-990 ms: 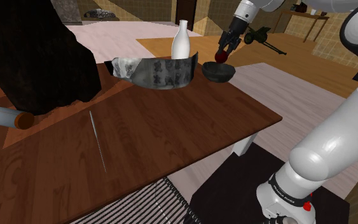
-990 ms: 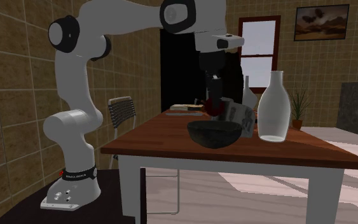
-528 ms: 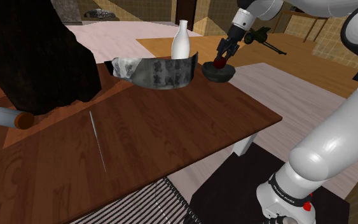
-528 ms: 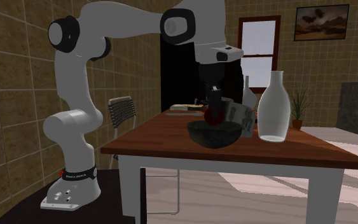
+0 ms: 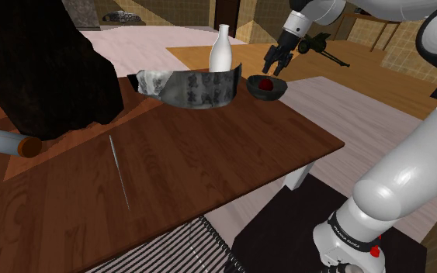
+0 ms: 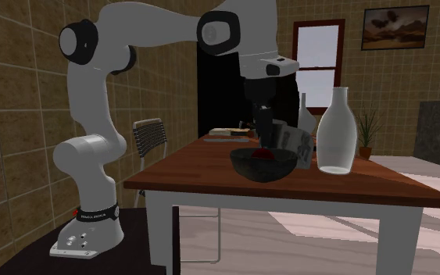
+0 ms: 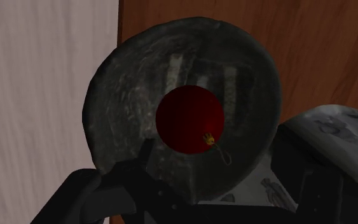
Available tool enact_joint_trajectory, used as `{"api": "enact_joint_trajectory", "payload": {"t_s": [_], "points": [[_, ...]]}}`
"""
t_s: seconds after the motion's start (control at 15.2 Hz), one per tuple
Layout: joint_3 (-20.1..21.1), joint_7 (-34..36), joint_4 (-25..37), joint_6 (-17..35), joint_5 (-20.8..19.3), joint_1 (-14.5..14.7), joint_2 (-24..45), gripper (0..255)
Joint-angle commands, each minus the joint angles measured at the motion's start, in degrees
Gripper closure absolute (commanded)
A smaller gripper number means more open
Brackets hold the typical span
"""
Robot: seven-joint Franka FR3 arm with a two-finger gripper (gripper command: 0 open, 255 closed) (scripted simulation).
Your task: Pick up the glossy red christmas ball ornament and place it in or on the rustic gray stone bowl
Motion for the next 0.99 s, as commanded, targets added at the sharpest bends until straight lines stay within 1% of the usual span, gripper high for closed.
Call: {"api": "enact_joint_trajectory", "payload": {"t_s": [0.0, 0.2, 0.46, 0.92], "points": [[0.0, 0.0, 0.0, 0.0, 0.0, 0.0, 0.0, 0], [0.0, 0.0, 0.0, 0.0, 0.0, 0.0, 0.0, 0], [-1.01, 0.29, 7.51, -7.3, -0.27, -0.92, 0.47, 0], [-1.01, 0.29, 7.51, -7.3, -0.27, -0.92, 0.47, 0]]}}
